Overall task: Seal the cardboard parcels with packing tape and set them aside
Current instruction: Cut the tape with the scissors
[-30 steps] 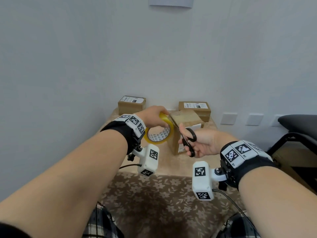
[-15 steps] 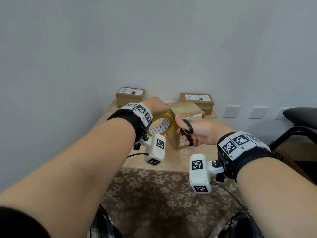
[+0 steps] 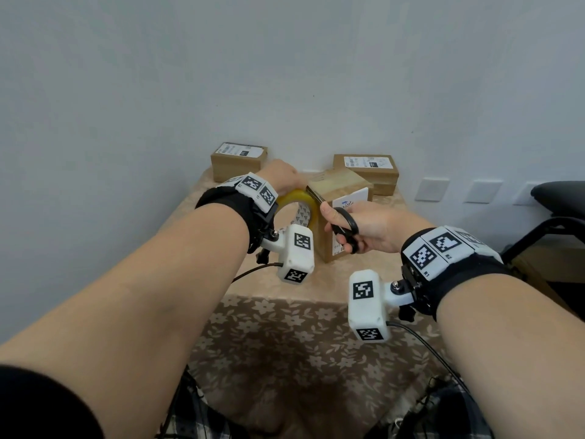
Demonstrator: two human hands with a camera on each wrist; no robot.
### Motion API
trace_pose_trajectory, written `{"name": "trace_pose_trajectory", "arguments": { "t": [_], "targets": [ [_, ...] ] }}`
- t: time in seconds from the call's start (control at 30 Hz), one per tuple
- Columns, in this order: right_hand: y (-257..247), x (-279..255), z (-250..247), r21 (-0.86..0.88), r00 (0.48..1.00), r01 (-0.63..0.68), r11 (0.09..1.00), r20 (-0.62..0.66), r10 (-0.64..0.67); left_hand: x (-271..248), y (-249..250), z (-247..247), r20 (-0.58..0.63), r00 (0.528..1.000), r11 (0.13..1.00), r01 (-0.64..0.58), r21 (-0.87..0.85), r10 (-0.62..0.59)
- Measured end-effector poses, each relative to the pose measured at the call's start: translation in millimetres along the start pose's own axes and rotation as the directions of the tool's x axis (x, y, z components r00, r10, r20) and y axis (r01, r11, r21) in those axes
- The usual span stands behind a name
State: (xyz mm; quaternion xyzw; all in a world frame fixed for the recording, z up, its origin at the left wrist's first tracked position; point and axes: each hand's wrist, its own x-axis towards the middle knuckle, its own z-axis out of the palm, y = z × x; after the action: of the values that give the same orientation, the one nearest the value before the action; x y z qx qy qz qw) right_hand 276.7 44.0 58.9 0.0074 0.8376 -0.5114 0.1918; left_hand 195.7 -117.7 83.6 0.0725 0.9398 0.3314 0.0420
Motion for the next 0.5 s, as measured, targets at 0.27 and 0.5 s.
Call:
{"name": "trace_pose_trajectory", "arguments": {
  "t": [0.27,0.5],
  "targets": [
    [1,1,-2,-0.017,1.0,0.015,1.0,-0.012,-0.015,-4,-5,4,-0.008,1.0,0.996,0.006,-0.09,-0.006],
    [10,4,-4,-0.089,1.0,-0.024,0.996,-0.006,0.024,-8,-13,15,0.017,1.0,0.991,-0.011,-0.134,0.014]
  ]
}}
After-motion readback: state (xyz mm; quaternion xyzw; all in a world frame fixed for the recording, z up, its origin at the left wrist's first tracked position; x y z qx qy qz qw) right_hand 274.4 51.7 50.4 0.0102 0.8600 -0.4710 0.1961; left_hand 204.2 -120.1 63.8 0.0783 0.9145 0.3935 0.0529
